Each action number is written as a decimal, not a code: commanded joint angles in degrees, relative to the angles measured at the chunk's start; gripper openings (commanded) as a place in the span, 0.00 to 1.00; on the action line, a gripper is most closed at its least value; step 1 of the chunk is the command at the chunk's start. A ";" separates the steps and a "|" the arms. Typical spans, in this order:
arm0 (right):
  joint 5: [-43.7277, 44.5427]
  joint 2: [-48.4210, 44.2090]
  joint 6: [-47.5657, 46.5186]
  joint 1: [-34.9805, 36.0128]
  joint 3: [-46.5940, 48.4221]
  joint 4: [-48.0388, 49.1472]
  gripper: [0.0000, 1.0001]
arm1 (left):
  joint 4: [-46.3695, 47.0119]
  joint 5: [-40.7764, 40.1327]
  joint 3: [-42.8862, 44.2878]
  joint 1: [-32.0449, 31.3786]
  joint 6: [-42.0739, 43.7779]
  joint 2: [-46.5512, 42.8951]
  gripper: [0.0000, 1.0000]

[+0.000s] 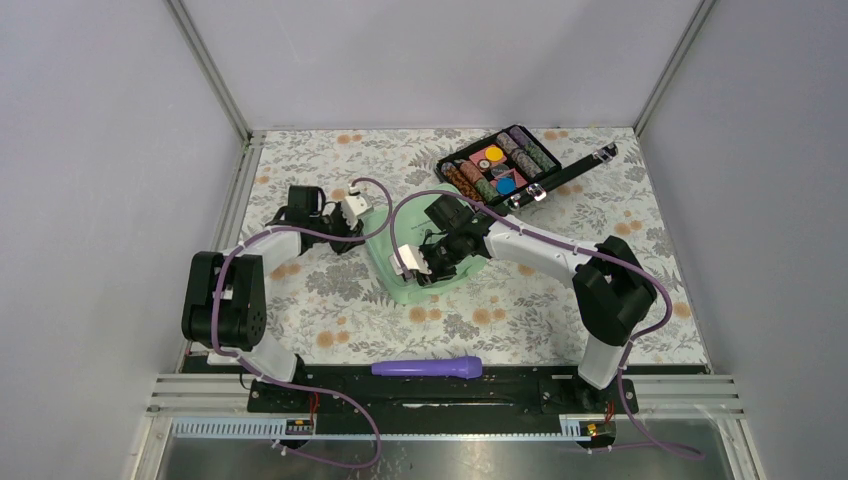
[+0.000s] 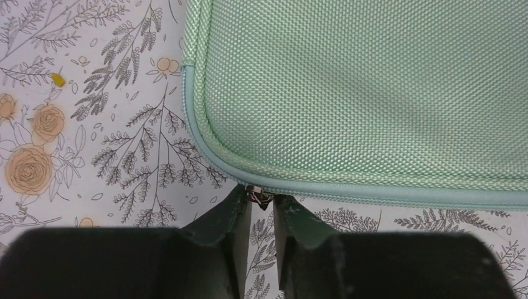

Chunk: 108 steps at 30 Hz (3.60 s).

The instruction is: Organize the medicine kit

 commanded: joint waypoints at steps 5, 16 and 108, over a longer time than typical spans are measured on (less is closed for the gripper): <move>0.79 0.43 2.85 -0.28 0.02 -8.55 0.33 | 0.27 6.83 3.30 2.30 0.87 -3.24 0.02; 0.72 1.92 5.15 -0.54 1.48 -6.74 0.33 | -27.20 7.45 11.44 4.07 21.30 -4.33 0.00; -0.98 4.86 21.34 -0.78 3.70 -0.66 0.34 | -8.46 6.78 14.66 0.11 -3.03 4.82 0.02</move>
